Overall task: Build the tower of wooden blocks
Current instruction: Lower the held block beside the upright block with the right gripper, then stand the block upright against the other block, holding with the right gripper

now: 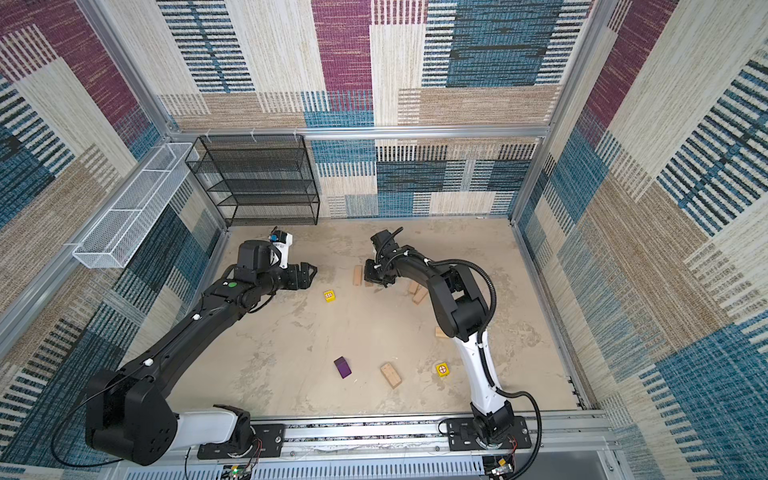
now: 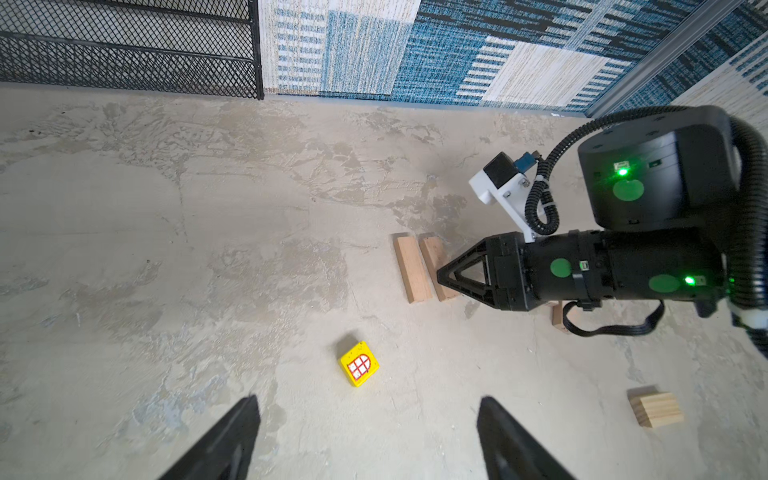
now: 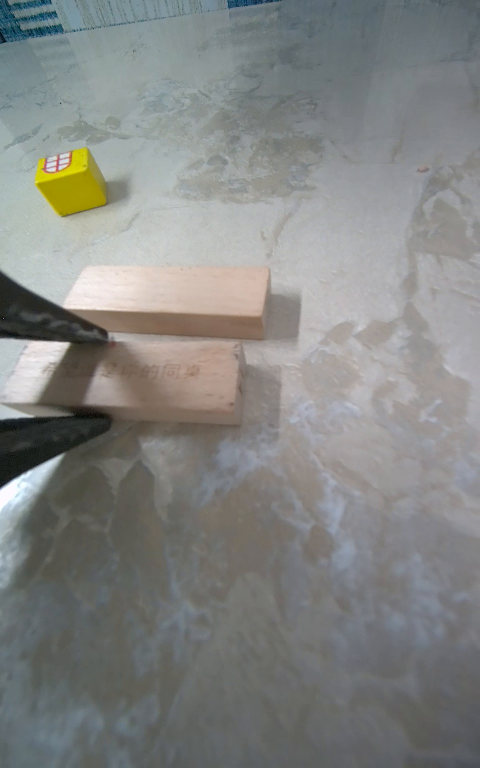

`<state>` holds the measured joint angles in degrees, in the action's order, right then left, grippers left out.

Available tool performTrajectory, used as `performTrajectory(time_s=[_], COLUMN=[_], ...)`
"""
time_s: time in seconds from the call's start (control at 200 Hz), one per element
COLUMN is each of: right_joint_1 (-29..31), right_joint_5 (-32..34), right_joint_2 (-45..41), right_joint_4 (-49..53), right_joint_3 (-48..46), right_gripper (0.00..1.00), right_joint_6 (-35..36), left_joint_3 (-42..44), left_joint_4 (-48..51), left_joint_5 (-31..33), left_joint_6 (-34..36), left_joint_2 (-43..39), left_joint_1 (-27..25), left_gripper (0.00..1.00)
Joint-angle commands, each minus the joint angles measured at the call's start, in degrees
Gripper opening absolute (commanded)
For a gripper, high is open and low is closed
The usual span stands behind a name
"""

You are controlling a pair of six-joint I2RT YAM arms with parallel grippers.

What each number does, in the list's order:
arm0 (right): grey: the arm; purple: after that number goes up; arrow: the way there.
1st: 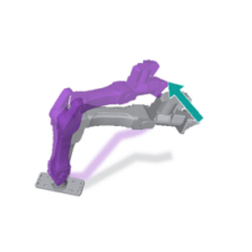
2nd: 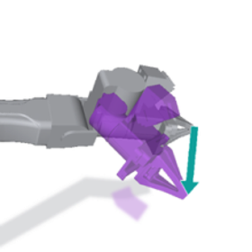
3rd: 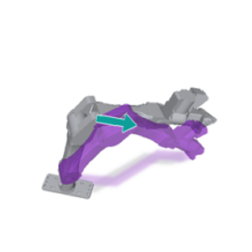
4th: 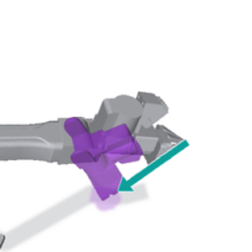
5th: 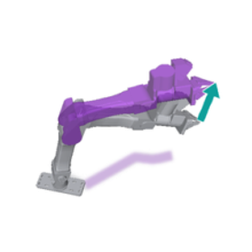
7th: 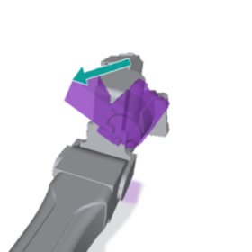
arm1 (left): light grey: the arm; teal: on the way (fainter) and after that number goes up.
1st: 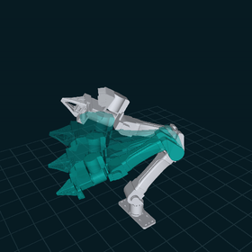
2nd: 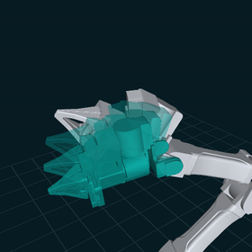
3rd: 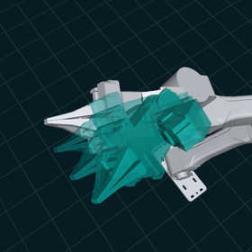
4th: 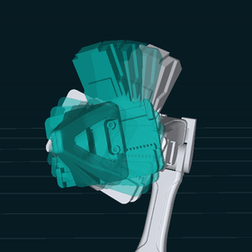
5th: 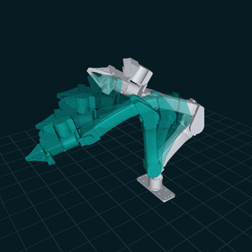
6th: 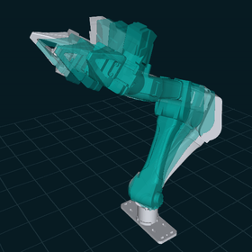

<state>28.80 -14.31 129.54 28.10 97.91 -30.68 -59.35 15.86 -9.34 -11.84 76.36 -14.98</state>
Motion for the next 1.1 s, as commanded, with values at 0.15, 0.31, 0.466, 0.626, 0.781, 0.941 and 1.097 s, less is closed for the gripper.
performTrajectory(time_s=[0.15, 0.31, 0.466, 0.626, 0.781, 0.941, 1.097], right_joint_1=[0.0, 0.0, 0.0, 0.0, 0.0, -0.2, -0.3], right_joint_5=[0.2, -0.3, -0.7, -1.2, -1.4, -1.1, -1.2], right_joint_2=[1.7, 2.1, 2.5, 2.6, 2.2, 1.7, 1.7], right_joint_4=[4.8, 4.5, 4.6, 4.7, 4.9, 4.9, 4.9], right_joint_3=[0.4, 0.9, 1.5, 1.7, 1.5, 1.5, 1.5], right_gripper=[0.28, 0.28, 0.28, 0.29, 0.32, 0.32, 0.33], right_joint_6=[-2.0, -2.3, -2.3, -2.3, -2.1, -1.9, -1.8], left_joint_3=[0.2, 0.2, 0.3, 0.3, 0.3, 0.3, 0.4], left_joint_4=[-0.6, -0.6, -0.7, -0.7, -0.7, -0.7, -0.7], left_joint_5=[-0.2, -0.3, -0.3, -0.4, -0.4, -0.6, -0.5], left_joint_6=[-0.6, -0.6, -0.7, -0.7, -0.8, -1.0, -0.9], left_joint_2=[-0.4, -0.7, -0.7, -0.7, -0.7, -0.6, -0.6], left_joint_1=[0.2, 0.3, 0.4, 0.5, 0.6, 0.7, 0.7], left_gripper=[0.87, 0.87, 0.87, 0.87, 0.87, 0.87, 0.87])
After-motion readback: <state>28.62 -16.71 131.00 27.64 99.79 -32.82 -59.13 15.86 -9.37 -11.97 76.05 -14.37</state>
